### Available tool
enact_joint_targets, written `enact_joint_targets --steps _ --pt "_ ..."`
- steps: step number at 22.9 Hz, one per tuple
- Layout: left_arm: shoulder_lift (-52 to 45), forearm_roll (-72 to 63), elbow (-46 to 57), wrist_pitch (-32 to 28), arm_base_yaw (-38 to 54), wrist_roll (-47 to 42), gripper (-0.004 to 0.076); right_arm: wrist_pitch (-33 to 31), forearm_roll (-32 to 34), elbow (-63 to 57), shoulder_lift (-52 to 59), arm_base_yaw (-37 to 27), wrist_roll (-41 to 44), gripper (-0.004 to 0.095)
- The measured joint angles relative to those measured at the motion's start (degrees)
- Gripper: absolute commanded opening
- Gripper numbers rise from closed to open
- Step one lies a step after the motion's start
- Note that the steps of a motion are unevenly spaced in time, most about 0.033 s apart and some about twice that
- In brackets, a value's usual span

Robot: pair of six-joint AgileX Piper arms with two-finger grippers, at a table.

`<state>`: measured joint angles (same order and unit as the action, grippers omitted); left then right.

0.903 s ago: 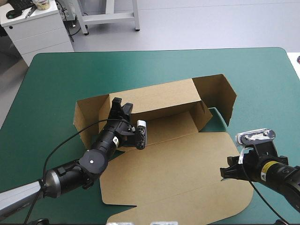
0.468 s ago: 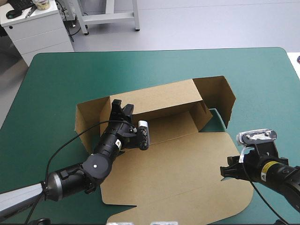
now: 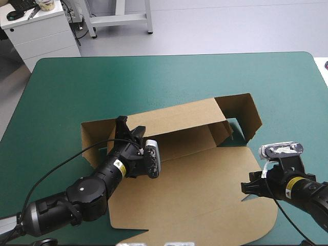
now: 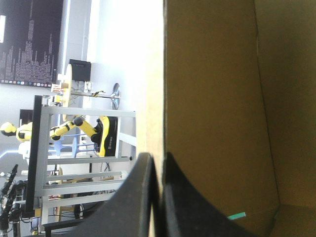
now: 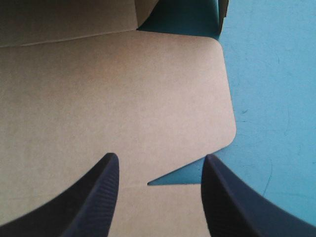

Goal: Fold the box

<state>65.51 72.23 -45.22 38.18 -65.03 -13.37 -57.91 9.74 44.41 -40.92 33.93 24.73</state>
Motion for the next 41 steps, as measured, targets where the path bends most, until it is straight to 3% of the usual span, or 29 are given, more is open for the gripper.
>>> enact_joint_targets --steps 5,9,15,18,24,29,33,37,41 --pt "-2.35 -7.64 0.66 4.11 -3.24 11.68 -0.001 0.0 0.0 0.0 0.0 0.0 0.02 0.0477" --pt "-4.94 -7.06 1.35 5.61 -2.83 13.37 -0.001 -0.11 0.0 0.0 0.0 0.0 0.19 0.0477" --pt "-5.62 -5.79 1.87 -4.57 2.45 13.37 -0.001 -0.23 -0.14 0.0 0.0 0.0 0.45 0.0477" --pt "-2.54 -1.3 1.87 -6.65 3.75 13.37 -0.001 -0.23 -0.14 0.0 0.0 0.0 0.45 0.0477" --pt "4.71 19.5 1.87 -9.97 4.28 2.71 -0.001 -0.23 -0.14 0.0 0.0 0.0 0.87 0.0477" --pt "5.51 22.61 1.87 -8.26 4.28 -7.55 -0.001 -0.24 -0.14 0.0 0.0 0.0 0.91 0.0477" --pt "5.51 22.61 1.87 -8.15 4.28 -8.59 -0.001 0.85 1.98 0.0 0.0 0.0 3.78 0.0486" --pt "5.51 22.63 1.87 -8.08 4.28 -8.64 -0.001 1.93 8.54 5.12 -1.57 0.0 8.85 0.0632" --pt "5.58 22.63 1.87 -7.96 4.28 -8.64 -0.001 0.42 12.21 14.27 -7.23 -1.0 9.13 0.0658"
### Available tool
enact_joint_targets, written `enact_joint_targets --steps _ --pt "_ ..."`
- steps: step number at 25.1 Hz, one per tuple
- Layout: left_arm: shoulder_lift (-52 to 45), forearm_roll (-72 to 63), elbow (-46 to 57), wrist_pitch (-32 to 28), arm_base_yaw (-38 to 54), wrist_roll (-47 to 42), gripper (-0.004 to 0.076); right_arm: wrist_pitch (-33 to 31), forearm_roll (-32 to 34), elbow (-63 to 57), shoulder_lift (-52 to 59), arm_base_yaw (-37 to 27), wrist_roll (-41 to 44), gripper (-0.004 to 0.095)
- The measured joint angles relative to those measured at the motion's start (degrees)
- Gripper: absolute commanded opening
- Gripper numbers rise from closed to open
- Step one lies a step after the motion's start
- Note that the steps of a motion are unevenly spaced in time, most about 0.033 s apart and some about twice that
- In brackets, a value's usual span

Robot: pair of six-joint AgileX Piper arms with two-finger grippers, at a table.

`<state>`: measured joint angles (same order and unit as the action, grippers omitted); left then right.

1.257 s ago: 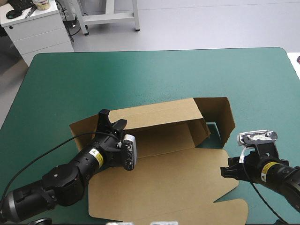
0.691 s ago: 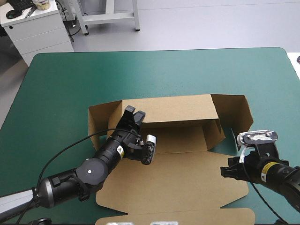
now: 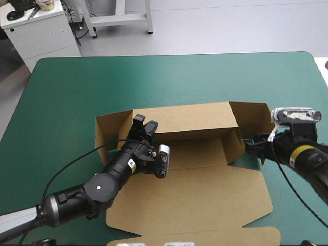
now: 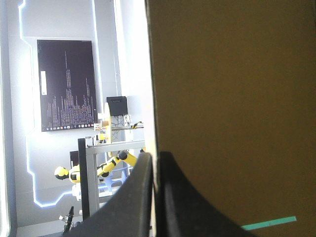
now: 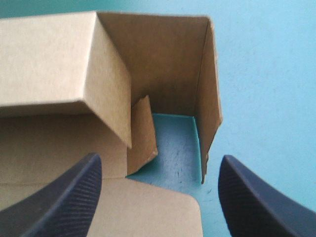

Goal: Fold the box

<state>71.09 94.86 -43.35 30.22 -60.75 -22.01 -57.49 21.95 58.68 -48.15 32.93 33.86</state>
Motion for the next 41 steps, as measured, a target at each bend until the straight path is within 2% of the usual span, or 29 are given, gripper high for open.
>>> enact_joint_targets --steps 4,7,10,16,23,28,41 --pt "0.12 0.0 0.0 0.23 0.0 0.0 -0.001 -0.92 0.32 7.67 -6.97 -3.79 -2.44 0.0659" --pt "0.12 0.0 0.0 0.24 0.0 -0.12 -0.001 -1.09 -2.16 13.45 -12.73 -8.8 -7.09 0.0659" --pt "0.12 0.0 0.0 0.29 0.0 -0.17 -0.001 -1.26 -8.25 18.61 -17.85 -14.91 -13.65 0.0659" --pt "0.18 0.0 0.0 0.35 0.0 -0.17 -0.001 -4.34 -29.68 31.25 -32.64 -29.98 -31.93 0.0659" --pt "0.22 0.0 0.0 0.45 0.0 -0.17 -0.001 -12.78 -37.78 45.88 -50.49 -39.27 -39.81 0.0661" --pt "1.33 0.0 0.0 1.54 0.0 -0.22 -0.001 -13.37 -42.6 45.71 -56.8 -40.49 -42.21 0.0661" --pt "2.92 1.19 -0.05 4.43 0.0 -0.38 -0.001 -13.05 -43.03 31.09 -49.29 -40.49 -46.98 0.0662"
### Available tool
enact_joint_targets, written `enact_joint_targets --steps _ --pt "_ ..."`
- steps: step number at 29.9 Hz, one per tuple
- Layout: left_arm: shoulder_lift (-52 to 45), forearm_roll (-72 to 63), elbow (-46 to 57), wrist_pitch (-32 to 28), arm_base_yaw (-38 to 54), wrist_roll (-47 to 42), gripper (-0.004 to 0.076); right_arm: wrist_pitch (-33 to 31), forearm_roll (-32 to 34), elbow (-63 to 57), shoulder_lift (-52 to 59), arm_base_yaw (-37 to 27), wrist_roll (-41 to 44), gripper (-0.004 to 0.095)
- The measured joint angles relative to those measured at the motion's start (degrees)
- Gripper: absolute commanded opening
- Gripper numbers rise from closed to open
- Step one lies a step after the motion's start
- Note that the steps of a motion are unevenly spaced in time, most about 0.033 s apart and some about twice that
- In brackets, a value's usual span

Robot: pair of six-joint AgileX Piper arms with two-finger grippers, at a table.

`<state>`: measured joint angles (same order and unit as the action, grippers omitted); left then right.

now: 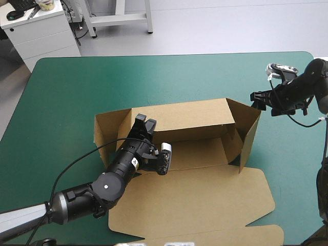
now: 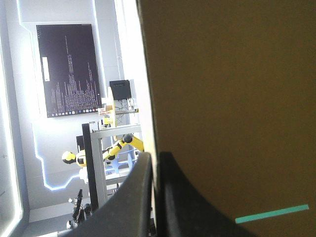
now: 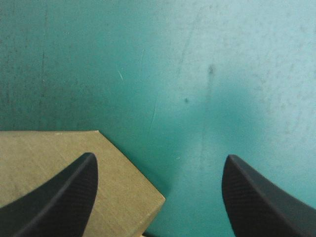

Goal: Fold the box

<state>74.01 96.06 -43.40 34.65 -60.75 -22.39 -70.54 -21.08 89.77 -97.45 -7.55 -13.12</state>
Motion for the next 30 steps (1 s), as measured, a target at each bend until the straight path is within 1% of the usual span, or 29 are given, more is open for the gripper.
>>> enact_joint_targets --steps 4,7,10,13,17,21,30 --pt "0.0 0.05 0.0 0.06 -0.05 0.0 -0.001 0.06 -0.42 -4.65 3.36 0.0 -1.28 0.0661" --pt "0.0 0.05 0.0 0.12 -0.05 -0.05 -0.001 1.75 -0.74 -8.64 6.49 0.0 -1.65 0.0661" --pt "0.02 0.05 0.0 0.17 -0.05 -0.05 -0.001 4.28 -2.63 -12.46 10.28 0.0 -3.4 0.0662" --pt "0.06 0.05 0.0 0.22 -0.05 -0.05 -0.001 6.54 -5.72 -16.94 14.04 0.0 -7.09 0.0662" --pt "0.06 0.05 0.0 0.27 -0.05 -0.05 -0.001 9.76 -10.87 -22.99 18.56 0.0 -13.76 0.0662" --pt "0.06 0.05 0.0 0.27 -0.05 -0.05 -0.001 11.83 -15.86 -27.71 21.75 0.0 -22.53 0.0662" --pt "0.06 -0.2 0.0 0.88 -0.05 -0.05 -0.001 14.0 -24.92 -34.32 23.25 -0.25 -43.58 0.0661"
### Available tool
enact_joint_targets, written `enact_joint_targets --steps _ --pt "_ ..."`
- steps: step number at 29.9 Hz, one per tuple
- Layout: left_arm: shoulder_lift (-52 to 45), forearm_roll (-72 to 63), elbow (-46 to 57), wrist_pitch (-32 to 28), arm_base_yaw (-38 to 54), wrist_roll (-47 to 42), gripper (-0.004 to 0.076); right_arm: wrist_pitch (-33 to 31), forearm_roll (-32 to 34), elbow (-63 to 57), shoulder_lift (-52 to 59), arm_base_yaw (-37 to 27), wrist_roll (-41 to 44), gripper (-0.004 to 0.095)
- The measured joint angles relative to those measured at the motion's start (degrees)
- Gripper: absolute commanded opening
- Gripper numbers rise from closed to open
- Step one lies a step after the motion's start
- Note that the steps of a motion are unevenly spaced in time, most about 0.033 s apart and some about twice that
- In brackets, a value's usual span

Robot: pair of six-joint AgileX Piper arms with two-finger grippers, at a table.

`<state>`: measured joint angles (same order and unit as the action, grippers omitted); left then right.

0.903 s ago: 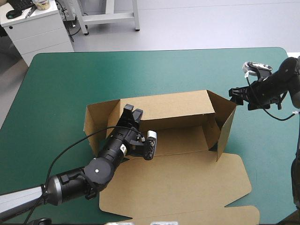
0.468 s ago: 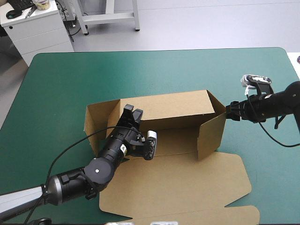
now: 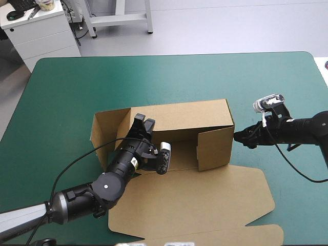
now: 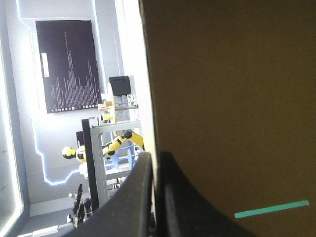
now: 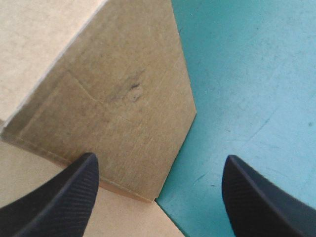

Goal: Fold the box

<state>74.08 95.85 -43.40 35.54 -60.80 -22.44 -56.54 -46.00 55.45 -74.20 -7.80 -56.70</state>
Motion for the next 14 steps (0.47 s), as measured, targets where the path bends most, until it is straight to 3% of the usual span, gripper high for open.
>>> enact_joint_targets --steps 6,14 --pt "0.0 -0.67 0.05 1.43 0.0 0.0 -0.001 0.59 -5.47 -2.46 -0.17 -0.23 -8.42 0.0661" --pt "0.0 0.04 0.05 2.4 0.05 0.0 -0.001 -2.53 -5.08 -2.83 0.08 -0.23 -8.51 0.0661"
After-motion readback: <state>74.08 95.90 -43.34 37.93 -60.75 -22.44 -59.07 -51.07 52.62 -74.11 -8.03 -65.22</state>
